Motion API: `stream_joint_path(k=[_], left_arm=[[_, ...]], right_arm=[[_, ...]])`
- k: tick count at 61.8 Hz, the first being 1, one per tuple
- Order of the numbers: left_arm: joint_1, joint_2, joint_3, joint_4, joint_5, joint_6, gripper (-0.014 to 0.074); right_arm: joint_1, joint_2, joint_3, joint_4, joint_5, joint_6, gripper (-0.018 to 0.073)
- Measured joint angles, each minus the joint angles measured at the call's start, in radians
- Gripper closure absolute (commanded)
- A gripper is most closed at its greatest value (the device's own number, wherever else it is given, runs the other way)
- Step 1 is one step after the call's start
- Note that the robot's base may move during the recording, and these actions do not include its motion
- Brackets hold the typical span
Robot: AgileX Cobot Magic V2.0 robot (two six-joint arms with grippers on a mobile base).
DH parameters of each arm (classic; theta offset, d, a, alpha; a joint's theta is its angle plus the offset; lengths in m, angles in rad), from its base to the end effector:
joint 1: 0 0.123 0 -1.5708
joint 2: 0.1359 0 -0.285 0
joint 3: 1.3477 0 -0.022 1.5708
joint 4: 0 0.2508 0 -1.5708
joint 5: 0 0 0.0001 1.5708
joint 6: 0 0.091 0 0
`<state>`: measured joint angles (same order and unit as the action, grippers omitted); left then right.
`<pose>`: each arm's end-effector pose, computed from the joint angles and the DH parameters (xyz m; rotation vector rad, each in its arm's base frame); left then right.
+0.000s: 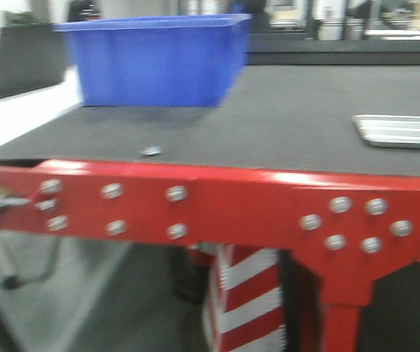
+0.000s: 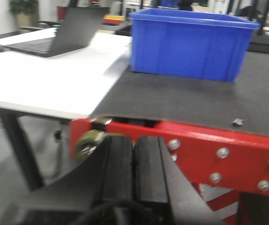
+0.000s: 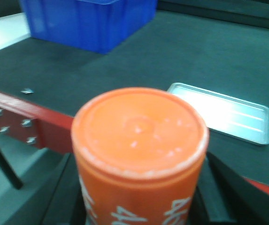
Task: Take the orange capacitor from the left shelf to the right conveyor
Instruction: 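Drive the base to the red conveyor table holding the capacitor, then move the right gripper over the empty metal tray on the conveyor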
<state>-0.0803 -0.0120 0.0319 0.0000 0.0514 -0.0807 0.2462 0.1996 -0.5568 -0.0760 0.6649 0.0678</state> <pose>0.0567 -0.0046 0.1984 -0.0003 1.5563 -0.1272 0.0365 0.0048 0.3247 -0.1795 1.7828 0.1404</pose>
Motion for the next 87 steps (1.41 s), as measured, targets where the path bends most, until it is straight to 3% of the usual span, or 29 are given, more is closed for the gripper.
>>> stream_joint_path(k=[87], left_arm=[[0.0,0.0,0.0,0.0,0.0,0.0,0.0701]], right_arm=[[0.0,0.0,0.0,0.0,0.0,0.0,0.0425]])
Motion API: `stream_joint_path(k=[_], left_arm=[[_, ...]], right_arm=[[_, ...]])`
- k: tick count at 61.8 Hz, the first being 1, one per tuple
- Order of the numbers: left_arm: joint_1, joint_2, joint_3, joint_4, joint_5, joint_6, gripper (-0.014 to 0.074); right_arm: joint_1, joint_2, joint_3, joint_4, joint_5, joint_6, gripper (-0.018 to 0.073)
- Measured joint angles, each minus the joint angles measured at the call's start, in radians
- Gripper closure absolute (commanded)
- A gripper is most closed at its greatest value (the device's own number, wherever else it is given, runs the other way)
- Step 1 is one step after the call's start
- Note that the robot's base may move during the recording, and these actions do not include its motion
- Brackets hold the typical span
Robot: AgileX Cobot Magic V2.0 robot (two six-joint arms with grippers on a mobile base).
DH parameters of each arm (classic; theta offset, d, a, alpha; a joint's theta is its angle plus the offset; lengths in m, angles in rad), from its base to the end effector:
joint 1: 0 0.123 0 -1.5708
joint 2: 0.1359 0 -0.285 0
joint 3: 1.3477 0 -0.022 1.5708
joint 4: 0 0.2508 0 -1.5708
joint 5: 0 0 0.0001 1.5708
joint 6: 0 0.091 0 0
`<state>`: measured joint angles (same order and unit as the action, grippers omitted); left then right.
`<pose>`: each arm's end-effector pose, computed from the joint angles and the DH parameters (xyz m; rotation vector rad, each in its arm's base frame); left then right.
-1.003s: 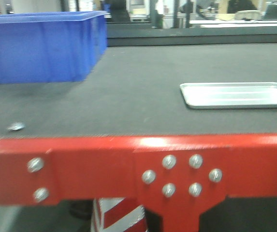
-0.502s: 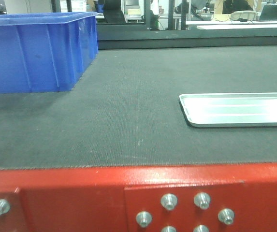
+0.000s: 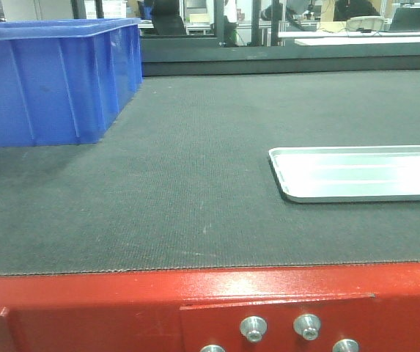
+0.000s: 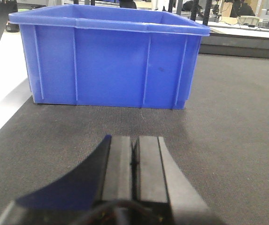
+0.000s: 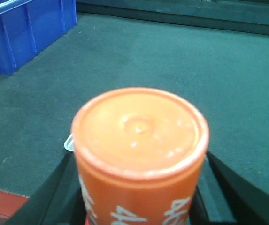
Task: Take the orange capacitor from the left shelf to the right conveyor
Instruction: 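Move the right gripper over the empty metal tray on the conveyor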
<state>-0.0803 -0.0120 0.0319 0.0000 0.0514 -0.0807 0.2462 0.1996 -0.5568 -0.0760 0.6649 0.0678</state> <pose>0.0567 -0.0046 0.1984 -0.0003 1.5563 -0.1272 0.0365 0.0048 0.3247 -0.1795 1.7828 0.1404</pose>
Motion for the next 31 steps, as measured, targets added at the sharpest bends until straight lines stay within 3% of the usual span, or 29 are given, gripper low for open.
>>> stream_joint_path(k=[31], left_arm=[[0.0,0.0,0.0,0.0,0.0,0.0,0.0701]], right_arm=[[0.0,0.0,0.0,0.0,0.0,0.0,0.0425]])
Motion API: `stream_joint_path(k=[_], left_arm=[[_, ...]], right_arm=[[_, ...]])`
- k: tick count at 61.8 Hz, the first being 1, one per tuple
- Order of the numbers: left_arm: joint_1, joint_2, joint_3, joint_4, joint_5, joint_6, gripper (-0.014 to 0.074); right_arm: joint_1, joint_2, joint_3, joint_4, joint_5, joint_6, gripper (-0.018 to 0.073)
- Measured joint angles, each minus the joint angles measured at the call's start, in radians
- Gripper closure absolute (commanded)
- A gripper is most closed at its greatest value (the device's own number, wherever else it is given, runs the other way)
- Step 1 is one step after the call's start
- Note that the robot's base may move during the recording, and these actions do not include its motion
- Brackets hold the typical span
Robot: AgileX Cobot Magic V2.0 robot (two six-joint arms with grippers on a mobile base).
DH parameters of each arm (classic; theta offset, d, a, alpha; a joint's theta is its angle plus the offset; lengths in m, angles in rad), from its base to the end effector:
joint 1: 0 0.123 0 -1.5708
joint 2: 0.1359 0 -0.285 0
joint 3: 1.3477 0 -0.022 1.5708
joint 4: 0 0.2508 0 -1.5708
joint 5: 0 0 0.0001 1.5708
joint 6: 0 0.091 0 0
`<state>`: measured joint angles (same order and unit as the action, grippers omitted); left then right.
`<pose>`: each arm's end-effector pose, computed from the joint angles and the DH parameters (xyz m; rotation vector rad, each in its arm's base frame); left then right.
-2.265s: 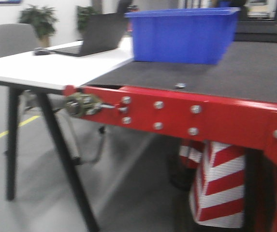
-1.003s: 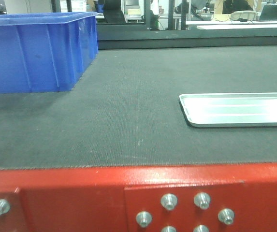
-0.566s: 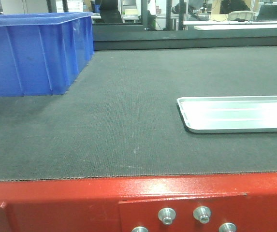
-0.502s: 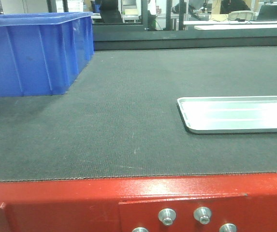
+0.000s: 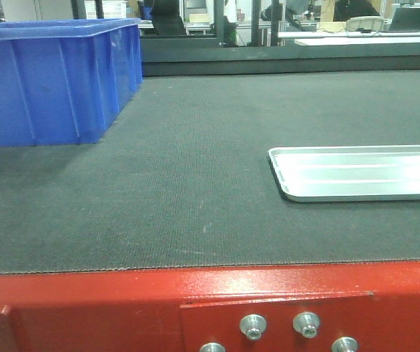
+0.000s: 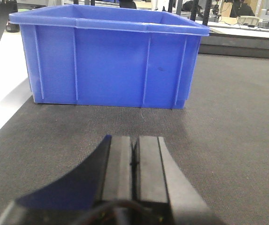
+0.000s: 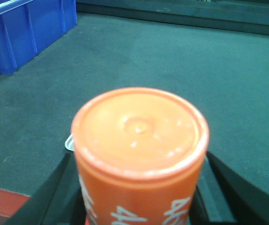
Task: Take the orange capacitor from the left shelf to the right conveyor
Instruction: 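Move the right gripper over the empty metal tray on the conveyor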
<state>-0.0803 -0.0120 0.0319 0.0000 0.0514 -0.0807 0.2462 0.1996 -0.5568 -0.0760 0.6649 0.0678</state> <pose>0.0567 -0.0046 0.1984 -0.0003 1.5563 -0.1272 0.0365 0.0048 0.3247 -0.1795 1.7828 0.1404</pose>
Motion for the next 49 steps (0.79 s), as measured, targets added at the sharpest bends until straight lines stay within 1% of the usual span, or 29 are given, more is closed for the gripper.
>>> stream_joint_path(k=[25,36,42,49], left_arm=[[0.0,0.0,0.0,0.0,0.0,0.0,0.0701],[0.0,0.0,0.0,0.0,0.0,0.0,0.0701],[0.0,0.0,0.0,0.0,0.0,0.0,0.0701],[0.0,0.0,0.0,0.0,0.0,0.0,0.0701]], right_arm=[[0.0,0.0,0.0,0.0,0.0,0.0,0.0425],[0.0,0.013,0.004,0.0,-0.042,0.0,0.0425],[0.0,0.08,-0.024,0.0,-0.055,0.0,0.0425],[0.0,0.228,-0.107,0.0,-0.064,0.0,0.0425]])
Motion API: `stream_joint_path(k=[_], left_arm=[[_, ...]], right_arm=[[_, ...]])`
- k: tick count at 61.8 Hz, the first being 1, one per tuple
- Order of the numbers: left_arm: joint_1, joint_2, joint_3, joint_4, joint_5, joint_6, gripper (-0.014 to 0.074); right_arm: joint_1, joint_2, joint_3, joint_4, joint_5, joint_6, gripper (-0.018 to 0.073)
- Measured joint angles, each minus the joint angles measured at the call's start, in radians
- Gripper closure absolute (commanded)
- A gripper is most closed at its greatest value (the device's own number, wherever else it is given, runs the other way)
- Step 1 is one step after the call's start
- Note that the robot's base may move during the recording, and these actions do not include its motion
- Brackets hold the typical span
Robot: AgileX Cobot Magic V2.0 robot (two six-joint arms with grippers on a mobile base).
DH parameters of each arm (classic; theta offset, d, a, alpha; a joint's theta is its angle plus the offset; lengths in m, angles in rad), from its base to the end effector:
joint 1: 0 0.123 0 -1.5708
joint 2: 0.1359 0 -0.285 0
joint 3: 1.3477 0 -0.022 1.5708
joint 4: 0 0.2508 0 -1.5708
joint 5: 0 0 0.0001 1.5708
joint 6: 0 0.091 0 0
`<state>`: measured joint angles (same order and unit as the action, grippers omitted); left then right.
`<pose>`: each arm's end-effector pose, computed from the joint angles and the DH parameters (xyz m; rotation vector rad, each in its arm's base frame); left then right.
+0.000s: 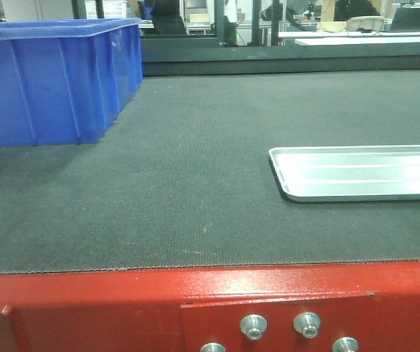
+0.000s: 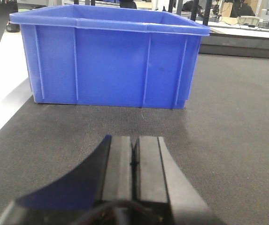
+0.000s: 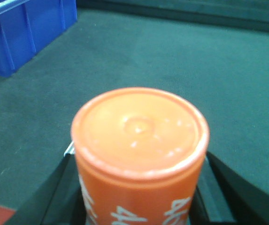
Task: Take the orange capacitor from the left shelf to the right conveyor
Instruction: 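Move the right gripper over the empty metal tray on the conveyor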
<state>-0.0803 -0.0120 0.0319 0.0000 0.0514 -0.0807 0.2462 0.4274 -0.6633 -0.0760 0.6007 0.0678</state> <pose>0.0567 -0.0046 0.1984 -0.0003 1.5563 -0.1272 0.0759 0.0150 0.3508 -0.1926 1.8389 0.1357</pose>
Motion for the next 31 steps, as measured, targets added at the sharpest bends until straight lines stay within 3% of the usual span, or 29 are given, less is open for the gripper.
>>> stream_joint_path(k=[15,31], left_arm=[[0.0,0.0,0.0,0.0,0.0,0.0,0.0701],[0.0,0.0,0.0,0.0,0.0,0.0,0.0701]], right_arm=[[0.0,0.338,-0.169,0.003,-0.129,0.0,0.0425],[-0.075,0.614,-0.16,0.032,-0.392,0.0,0.0425]])
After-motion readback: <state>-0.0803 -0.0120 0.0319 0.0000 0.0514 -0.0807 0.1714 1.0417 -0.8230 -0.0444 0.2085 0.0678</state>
